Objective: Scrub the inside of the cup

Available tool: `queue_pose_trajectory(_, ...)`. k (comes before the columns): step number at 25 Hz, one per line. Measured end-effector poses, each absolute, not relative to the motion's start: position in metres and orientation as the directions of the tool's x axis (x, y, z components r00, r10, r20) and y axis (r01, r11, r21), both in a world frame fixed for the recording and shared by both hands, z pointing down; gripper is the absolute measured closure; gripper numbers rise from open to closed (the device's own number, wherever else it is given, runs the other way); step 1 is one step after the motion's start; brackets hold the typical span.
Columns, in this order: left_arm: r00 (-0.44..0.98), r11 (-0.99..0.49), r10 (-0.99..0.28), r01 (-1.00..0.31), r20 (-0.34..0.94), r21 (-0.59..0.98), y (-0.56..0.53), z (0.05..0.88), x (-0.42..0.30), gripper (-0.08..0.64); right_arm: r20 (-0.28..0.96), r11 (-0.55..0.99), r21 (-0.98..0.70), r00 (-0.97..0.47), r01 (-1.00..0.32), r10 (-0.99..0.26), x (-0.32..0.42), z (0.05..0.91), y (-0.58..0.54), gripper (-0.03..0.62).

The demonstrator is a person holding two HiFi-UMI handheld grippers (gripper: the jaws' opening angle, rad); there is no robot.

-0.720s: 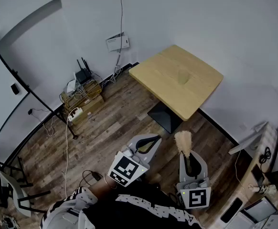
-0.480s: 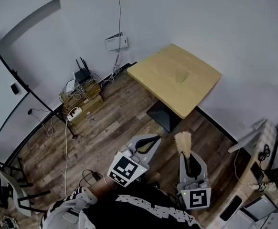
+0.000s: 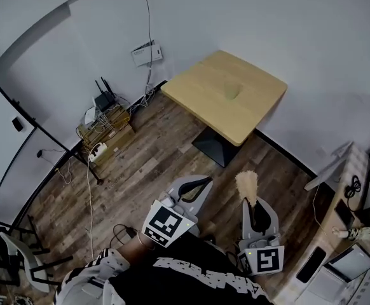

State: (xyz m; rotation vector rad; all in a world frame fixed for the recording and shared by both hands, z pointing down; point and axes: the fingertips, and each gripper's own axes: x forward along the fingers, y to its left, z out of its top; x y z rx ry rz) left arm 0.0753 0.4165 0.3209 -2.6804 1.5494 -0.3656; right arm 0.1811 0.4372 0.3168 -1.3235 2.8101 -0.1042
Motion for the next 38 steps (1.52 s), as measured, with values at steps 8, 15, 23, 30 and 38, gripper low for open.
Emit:
queue_pose_trajectory(8,0.499,-0.522,-0.846,-0.847,0.187,-0.103,0.385,0.33,0.086,0.557,0.017,0.578,-0.092,-0.582,-0.81,-0.813,0.203,0.32,0.415,0.518)
queue_pose_trajectory(15,0.556,-0.573,-0.817,-0.813,0.154,-0.103,0.342,0.328,0.092,0.557,0.025,0.535,-0.077,-0.538,-0.841,-0.843,0.205,0.316,0.375,0.517)
queue_pose_trajectory(23,0.566,-0.581,-0.809,-0.811,0.157,-0.07,0.294,0.335,0.061,0.557,0.039,0.537,-0.063,-0.54,-0.841,-0.841,0.174,0.314,0.327,0.517)
queue_pose_trajectory(30,0.563,-0.577,-0.812,-0.814,0.153,-0.066,0.259,0.335,0.024,0.557,0.024,0.552,-0.061,-0.554,-0.832,-0.832,0.134,0.308,0.287,0.515)
queue_pose_trajectory(38,0.56,-0.57,-0.817,-0.82,0.137,-0.048,0.216,0.331,-0.018,0.551,0.028,0.559,-0.059,-0.561,-0.827,-0.827,0.094,0.302,0.244,0.515)
